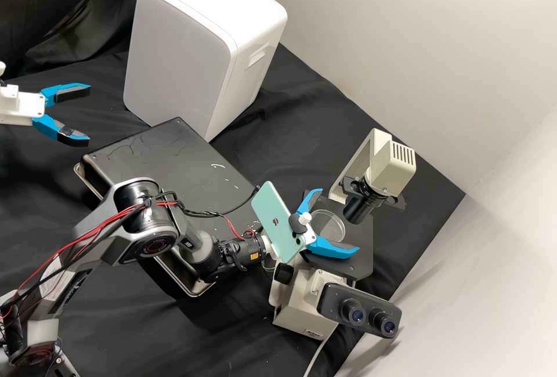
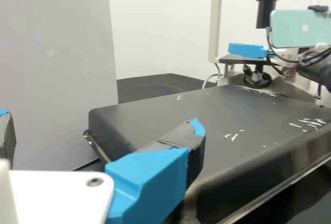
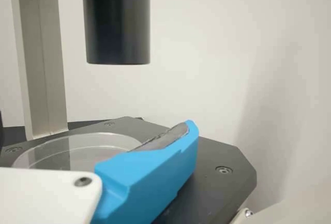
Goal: Place the petri dish on the microscope
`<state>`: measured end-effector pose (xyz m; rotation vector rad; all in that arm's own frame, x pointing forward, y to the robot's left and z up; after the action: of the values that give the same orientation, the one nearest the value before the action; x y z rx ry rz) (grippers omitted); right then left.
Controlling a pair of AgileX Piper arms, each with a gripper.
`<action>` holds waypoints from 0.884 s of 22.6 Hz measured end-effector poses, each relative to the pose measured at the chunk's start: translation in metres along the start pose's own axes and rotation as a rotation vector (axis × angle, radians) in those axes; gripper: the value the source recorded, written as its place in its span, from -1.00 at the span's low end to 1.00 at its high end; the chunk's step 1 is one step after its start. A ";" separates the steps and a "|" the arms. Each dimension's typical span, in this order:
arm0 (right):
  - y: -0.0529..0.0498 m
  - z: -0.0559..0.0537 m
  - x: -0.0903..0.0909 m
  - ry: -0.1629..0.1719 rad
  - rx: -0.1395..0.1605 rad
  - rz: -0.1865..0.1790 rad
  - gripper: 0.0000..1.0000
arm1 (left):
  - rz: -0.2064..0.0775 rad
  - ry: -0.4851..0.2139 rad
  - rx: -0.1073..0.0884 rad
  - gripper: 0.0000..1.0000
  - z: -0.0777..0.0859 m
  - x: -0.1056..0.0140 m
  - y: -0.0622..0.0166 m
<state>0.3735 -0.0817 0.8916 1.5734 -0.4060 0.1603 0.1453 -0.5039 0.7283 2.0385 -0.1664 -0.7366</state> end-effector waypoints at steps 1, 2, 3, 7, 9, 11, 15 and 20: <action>0.001 0.001 0.000 -0.002 0.000 0.002 1.00 | 0.000 0.001 -0.002 1.00 0.000 0.000 -0.0001; 0.000 0.000 0.000 0.001 -0.002 -0.001 1.00 | 0.000 -0.001 -0.004 1.00 0.001 0.000 -0.0003; 0.002 0.000 0.000 0.003 -0.002 0.004 1.00 | 0.002 0.002 -0.005 1.00 0.001 0.000 -0.0001; 0.016 -0.001 -0.004 -0.003 0.049 0.036 1.00 | 0.073 -0.009 -0.004 1.00 0.003 -0.002 0.0081; 0.024 -0.008 -0.004 0.013 0.073 0.054 1.00 | 0.095 -0.005 -0.013 1.00 0.004 -0.003 0.0115; 0.032 -0.017 -0.005 0.043 0.075 0.077 1.00 | 0.115 -0.003 -0.004 1.00 0.004 -0.005 0.0147; 0.044 -0.030 -0.007 0.101 0.111 0.123 1.00 | 0.146 -0.009 -0.001 1.00 0.005 -0.007 0.0194; 0.052 -0.039 -0.009 0.132 0.131 0.146 1.00 | 0.161 0.001 -0.007 1.00 0.003 -0.008 0.0213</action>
<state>0.3522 -0.0411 0.9393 1.6515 -0.4135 0.4080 0.1407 -0.5152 0.7476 1.9921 -0.3228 -0.6350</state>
